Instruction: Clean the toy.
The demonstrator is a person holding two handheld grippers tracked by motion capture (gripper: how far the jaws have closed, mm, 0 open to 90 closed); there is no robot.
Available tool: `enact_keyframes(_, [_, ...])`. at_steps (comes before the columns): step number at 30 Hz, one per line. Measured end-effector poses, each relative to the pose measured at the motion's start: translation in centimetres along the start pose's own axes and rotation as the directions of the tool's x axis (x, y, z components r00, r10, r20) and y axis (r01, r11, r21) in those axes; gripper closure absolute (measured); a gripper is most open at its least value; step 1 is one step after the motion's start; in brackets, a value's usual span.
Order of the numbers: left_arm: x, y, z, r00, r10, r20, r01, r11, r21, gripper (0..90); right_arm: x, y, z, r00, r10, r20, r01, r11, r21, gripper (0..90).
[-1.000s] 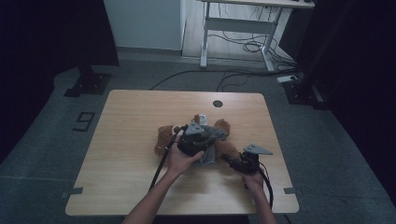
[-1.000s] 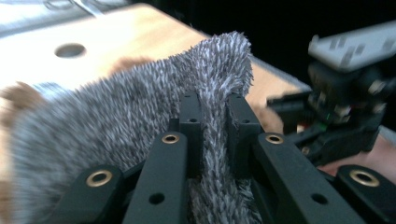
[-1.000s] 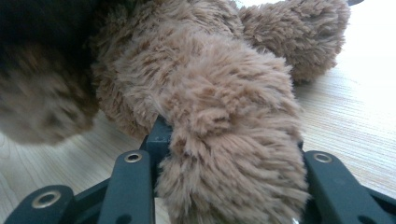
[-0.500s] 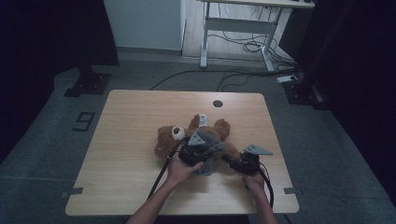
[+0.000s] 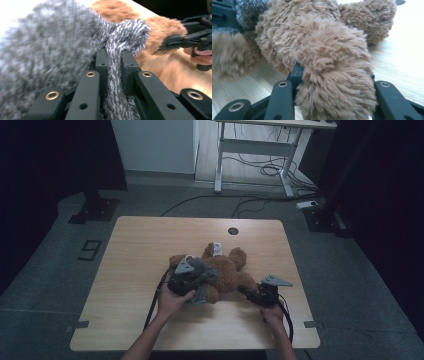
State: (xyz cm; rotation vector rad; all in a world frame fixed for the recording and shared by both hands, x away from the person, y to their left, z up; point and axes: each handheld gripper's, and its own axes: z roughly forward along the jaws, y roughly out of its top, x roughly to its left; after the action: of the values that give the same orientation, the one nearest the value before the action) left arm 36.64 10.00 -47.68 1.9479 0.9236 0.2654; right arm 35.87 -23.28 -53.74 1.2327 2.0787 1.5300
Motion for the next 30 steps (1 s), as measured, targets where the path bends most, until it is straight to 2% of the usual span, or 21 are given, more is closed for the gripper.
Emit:
enact_keyframes(3, [1.1,-0.6,-1.4,0.9996,-0.027,-0.005,0.027,0.9994,-0.021,78.5,-0.1,0.0,0.1,1.0,0.003,-0.005,-0.003,1.0,-0.001,54.8])
enact_keyframes(6, [2.0,-1.0,-2.9,0.9986,-0.044,-0.029,0.042,0.9975,-0.056,78.4,-0.1,0.0,0.1,1.0,0.005,-0.006,-0.005,1.0,0.001,54.8])
enact_keyframes(7, [2.0,-1.0,-2.9,0.9986,-0.044,-0.029,0.042,0.9975,-0.056,78.4,-0.1,0.0,0.1,1.0,0.005,-0.006,-0.005,1.0,0.001,54.8])
enact_keyframes(8, [2.6,-1.3,-3.7,0.9972,-0.061,-0.043,0.058,0.9956,-0.073,78.4,-0.1,0.0,0.0,1.0,0.008,-0.006,-0.008,1.0,0.001,54.8])
enact_keyframes(12, [3.8,-2.0,-4.9,0.9937,-0.07,-0.088,0.063,0.9952,-0.074,78.4,-0.1,-0.1,0.1,0.9998,0.016,-0.007,-0.016,1.0,-0.003,54.9])
enact_keyframes(13, [3.8,-2.0,-4.9,0.9937,-0.07,-0.088,0.063,0.9952,-0.074,78.5,-0.1,-0.1,0.1,0.9998,0.016,-0.008,-0.016,1.0,-0.002,54.9])
enact_keyframes(14, [4.2,-2.3,-5.3,0.9912,-0.088,-0.099,0.08,0.9934,-0.082,78.5,-0.1,-0.1,0.1,0.9998,0.018,-0.009,-0.018,1.0,-0.002,54.9])
enact_keyframes(16, [4.4,-2.1,-5.6,0.9898,-0.111,-0.09,0.101,0.9887,-0.111,78.6,-0.1,-0.1,0.1,0.9997,0.024,-0.01,-0.024,1.0,-0.004,54.9])
enact_keyframes(19, [3.4,-0.7,-5.2,0.9934,-0.096,-0.063,0.086,0.986,-0.143,78.8,-0.1,-0.1,0.1,0.9996,0.027,-0.005,-0.027,1.0,-0.005,54.9])
enact_keyframes(23, [0.6,2.2,-3.3,0.9996,-0.02,-0.019,0.017,0.9907,-0.135,78.9,-0.1,-0.1,0.1,0.9997,0.025,-0.006,-0.025,1.0,-0.005,54.9])
enact_keyframes(26, [-1.7,4.1,-1.0,0.9994,0.026,0.022,-0.024,0.9933,-0.113,78.9,-0.1,-0.1,0.1,0.9996,0.027,-0.008,-0.027,1.0,-0.005,54.9])
enact_keyframes(29, [-4.0,5.5,1.4,0.9957,0.064,0.067,-0.058,0.9947,-0.085,78.9,-0.2,-0.1,0.2,0.9996,0.028,-0.009,-0.028,1.0,-0.008,54.9])
enact_keyframes(30, [-4.0,5.5,1.4,0.9957,0.064,0.067,-0.058,0.9947,-0.085,78.9,-0.2,-0.1,0.2,0.9996,0.027,-0.01,-0.027,1.0,-0.009,54.9])
